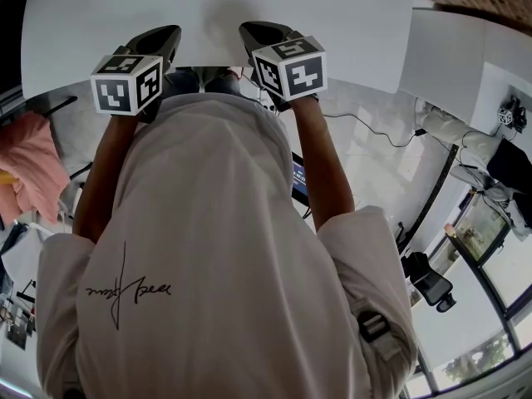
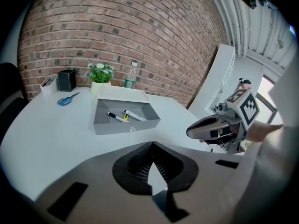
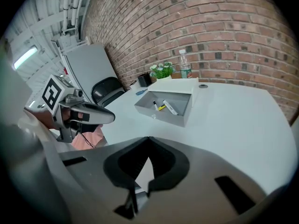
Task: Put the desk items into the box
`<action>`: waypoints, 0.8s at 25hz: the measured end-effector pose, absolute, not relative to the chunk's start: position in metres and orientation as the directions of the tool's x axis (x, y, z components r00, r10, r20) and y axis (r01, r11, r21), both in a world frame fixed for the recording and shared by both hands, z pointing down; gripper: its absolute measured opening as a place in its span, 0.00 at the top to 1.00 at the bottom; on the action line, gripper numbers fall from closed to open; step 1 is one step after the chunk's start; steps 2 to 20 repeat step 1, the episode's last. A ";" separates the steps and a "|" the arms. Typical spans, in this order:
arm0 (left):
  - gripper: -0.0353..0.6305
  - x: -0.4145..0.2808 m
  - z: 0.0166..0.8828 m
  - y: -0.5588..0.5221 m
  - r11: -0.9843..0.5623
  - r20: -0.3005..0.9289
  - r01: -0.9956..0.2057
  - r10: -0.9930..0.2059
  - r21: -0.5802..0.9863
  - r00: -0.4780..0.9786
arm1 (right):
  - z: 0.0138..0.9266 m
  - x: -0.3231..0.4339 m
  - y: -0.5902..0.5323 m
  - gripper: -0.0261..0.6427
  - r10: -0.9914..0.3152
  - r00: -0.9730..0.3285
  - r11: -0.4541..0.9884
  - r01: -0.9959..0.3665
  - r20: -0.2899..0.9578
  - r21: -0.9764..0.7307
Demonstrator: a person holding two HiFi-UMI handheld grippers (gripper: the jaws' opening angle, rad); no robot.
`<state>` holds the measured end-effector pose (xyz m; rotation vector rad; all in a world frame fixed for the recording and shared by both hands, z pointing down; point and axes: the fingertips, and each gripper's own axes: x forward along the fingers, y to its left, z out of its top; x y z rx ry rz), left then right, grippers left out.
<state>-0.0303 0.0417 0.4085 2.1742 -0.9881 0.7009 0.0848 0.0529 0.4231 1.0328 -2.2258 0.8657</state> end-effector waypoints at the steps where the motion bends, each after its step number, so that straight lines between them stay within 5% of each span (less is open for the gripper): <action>1: 0.94 -0.031 0.408 0.041 -0.511 0.681 -0.793 -0.452 0.331 0.576 | 0.423 0.085 0.053 0.92 -0.459 -0.567 0.501 -0.801 0.684 -0.328; 20: 0.94 -0.031 0.408 0.041 -0.511 0.681 -0.793 -0.452 0.331 0.576 | 0.423 0.085 0.053 0.92 -0.459 -0.567 0.501 -0.801 0.684 -0.328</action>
